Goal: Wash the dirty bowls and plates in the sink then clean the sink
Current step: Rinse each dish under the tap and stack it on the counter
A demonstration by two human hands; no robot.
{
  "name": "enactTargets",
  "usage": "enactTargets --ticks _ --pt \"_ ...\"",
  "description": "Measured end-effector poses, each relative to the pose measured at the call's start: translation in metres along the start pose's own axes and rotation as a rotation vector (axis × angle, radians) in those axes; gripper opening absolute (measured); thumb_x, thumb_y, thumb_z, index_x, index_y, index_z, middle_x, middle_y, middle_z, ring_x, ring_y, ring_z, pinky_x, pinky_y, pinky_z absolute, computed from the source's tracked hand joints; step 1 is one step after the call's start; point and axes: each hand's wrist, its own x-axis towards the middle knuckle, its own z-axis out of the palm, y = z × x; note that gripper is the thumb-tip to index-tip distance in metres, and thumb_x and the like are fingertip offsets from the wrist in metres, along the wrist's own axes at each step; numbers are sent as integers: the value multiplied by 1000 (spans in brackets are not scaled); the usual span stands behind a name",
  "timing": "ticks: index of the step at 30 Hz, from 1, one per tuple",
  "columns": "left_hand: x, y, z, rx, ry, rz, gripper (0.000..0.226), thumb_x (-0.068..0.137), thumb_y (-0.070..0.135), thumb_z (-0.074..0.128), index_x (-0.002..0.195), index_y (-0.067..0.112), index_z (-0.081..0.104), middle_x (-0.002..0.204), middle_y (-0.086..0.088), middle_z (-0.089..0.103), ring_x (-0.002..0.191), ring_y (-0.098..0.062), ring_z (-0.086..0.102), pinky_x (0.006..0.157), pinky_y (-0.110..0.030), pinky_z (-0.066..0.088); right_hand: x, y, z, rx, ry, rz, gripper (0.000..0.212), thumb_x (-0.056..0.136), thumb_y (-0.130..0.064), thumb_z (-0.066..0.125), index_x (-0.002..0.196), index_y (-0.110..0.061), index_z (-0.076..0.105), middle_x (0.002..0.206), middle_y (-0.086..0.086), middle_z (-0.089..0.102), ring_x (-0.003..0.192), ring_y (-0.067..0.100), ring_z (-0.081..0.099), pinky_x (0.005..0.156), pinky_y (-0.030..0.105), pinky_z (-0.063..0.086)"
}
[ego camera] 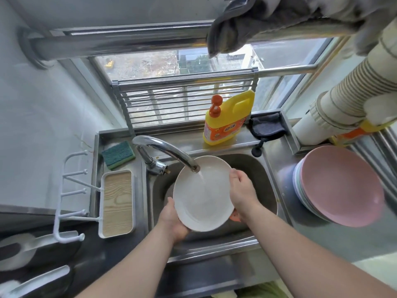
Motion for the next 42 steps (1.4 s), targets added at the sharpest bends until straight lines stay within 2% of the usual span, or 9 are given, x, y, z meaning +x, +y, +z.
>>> enactTargets --ticks 5,8,12,16,21,27,33,37,42 --pt "-13 -13 30 189 -35 -39 42 97 47 68 128 17 73 122 -14 76 112 -43 73 103 -64 54 8 -9 -33 -316 154 9 41 108 -47 30 107 -20 60 108 5 65 104 30 59 97 45 49" --pt "-14 -10 30 271 10 -50 34 103 30 59 127 10 71 114 -17 78 103 -43 75 101 -61 56 19 4 -52 -474 88 139 35 106 -33 31 117 -17 60 116 12 63 105 35 62 96 48 54" --pt "-19 0 28 302 72 -91 38 108 22 44 126 0 68 112 -22 77 100 -43 76 95 -59 59 16 30 -59 -417 -9 490 30 96 -3 34 105 -2 62 89 21 69 50 29 67 47 28 51" --pt "-24 4 21 295 163 -194 35 106 16 44 112 -13 64 88 -27 74 73 -40 74 52 -53 62 1 25 -64 -355 -78 640 29 91 -17 35 93 -4 62 51 9 61 31 17 50 36 14 26" --pt "-6 -14 -2 373 145 -272 28 105 9 50 100 -8 71 74 -24 72 53 -37 73 40 -43 59 13 0 -70 -161 -61 621 25 85 -24 45 61 -20 43 41 -4 37 31 9 42 36 12 20" --pt "0 -41 20 568 62 -318 35 103 10 46 83 -3 72 65 -9 69 37 -17 63 30 -23 47 21 -28 -90 -265 -59 365 17 90 -26 48 81 -12 53 54 11 47 34 17 39 39 15 22" --pt "-12 -69 90 922 122 187 22 98 16 44 81 13 58 54 -5 51 41 -17 43 44 -20 31 23 -51 -169 -472 -145 1 27 101 -18 44 100 -5 68 72 14 59 46 20 54 42 23 40" --pt "-14 -88 154 1120 132 651 31 104 32 35 86 15 53 88 -8 60 82 -28 55 76 -40 47 26 -42 -252 -789 -2 -231 40 106 -38 32 139 -39 55 124 -2 69 115 31 61 101 49 48" --pt "-20 -137 240 1268 42 921 34 111 35 37 91 16 56 90 -1 64 89 -25 57 78 -37 38 28 -2 -346 -833 203 -265 46 103 -39 33 145 -57 35 128 4 65 113 32 61 96 49 50"
